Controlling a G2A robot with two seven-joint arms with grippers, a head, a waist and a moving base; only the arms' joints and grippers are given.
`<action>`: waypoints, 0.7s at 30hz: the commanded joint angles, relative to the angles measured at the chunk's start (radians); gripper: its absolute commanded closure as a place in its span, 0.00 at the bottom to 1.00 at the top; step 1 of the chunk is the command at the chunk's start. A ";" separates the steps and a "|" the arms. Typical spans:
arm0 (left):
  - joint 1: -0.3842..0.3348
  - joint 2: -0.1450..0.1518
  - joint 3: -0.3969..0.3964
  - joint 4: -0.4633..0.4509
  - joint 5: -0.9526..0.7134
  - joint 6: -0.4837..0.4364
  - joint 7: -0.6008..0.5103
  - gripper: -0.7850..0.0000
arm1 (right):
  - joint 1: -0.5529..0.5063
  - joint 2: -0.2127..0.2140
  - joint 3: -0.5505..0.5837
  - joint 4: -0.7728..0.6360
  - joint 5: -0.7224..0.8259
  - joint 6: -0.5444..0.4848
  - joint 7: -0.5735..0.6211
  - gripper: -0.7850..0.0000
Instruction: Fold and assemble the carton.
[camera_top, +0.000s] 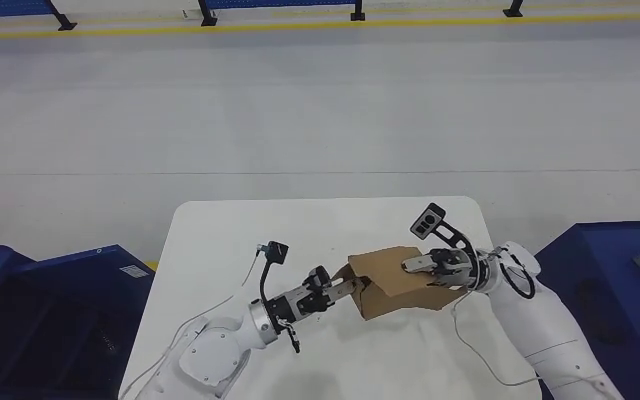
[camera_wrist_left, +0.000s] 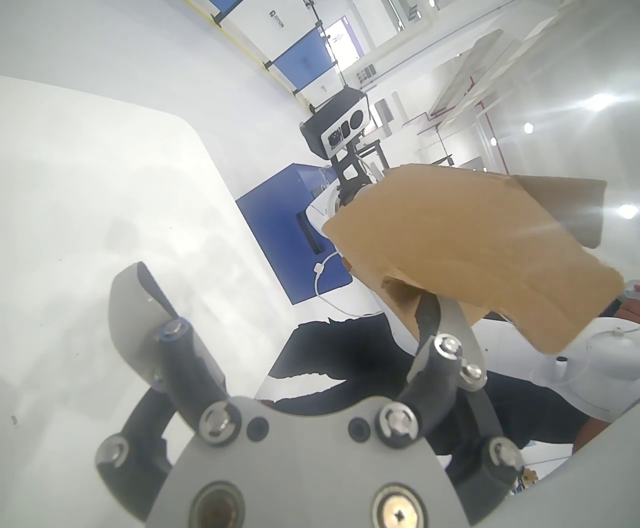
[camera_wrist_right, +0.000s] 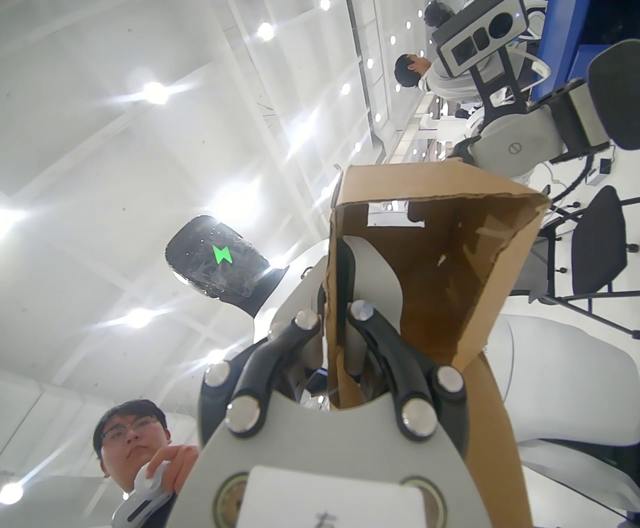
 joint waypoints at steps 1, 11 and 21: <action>-0.004 -0.001 0.006 0.003 0.001 0.005 -0.004 0.00 | 0.002 0.001 -0.002 0.000 -0.004 -0.002 0.000 1.00; -0.006 -0.003 0.008 0.004 0.004 0.023 -0.006 0.00 | 0.008 0.007 0.011 0.015 -0.039 -0.020 -0.003 1.00; 0.100 0.017 -0.108 -0.071 -0.001 0.010 0.021 0.00 | -0.013 0.021 0.091 -0.001 -0.213 -0.158 -0.162 1.00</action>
